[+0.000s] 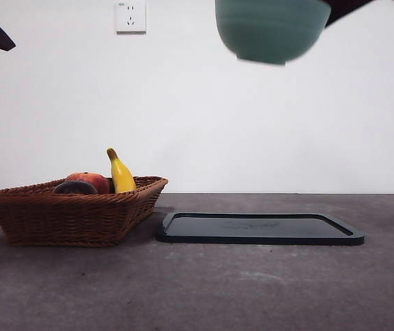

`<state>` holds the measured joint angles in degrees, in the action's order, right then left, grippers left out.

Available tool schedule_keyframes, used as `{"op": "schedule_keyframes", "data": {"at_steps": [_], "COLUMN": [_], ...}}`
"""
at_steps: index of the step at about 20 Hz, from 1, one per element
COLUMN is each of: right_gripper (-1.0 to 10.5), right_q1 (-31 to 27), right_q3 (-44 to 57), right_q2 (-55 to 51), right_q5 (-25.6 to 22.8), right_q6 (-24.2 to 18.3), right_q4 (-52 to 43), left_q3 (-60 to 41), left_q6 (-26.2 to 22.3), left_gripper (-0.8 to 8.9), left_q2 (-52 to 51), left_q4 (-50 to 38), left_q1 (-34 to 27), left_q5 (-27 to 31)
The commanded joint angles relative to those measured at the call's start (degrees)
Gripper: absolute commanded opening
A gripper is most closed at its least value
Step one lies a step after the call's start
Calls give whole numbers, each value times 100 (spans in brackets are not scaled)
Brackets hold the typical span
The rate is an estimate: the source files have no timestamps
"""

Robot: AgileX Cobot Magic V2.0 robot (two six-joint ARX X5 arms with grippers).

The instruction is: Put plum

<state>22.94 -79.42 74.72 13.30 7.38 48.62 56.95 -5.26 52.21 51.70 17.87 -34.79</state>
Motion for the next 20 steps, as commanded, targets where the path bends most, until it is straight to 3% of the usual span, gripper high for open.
{"op": "schedule_keyframes", "data": {"at_steps": [1,7,13,20], "right_gripper": [9,9,9,9], "right_q1": [192,579,739,837], "right_q3": [190,1403,2734,3165], "right_q2": [-197,-444,-361,328], "right_q5": [13,9,24,4], "right_q6": [-55,4,234,223], "right_q4": [-13,-494,-1617,-1976], "left_q3": [107,107,107,107], "left_q6": [-74,-77,-77,-77], "left_gripper": [464,464,464,464], "left_q2": [44,44,44,44], "left_q4": [-13,-15,-26,-26], "left_q1": [26,26,26,26], "left_q5": [-35,-35,-35,-35]}}
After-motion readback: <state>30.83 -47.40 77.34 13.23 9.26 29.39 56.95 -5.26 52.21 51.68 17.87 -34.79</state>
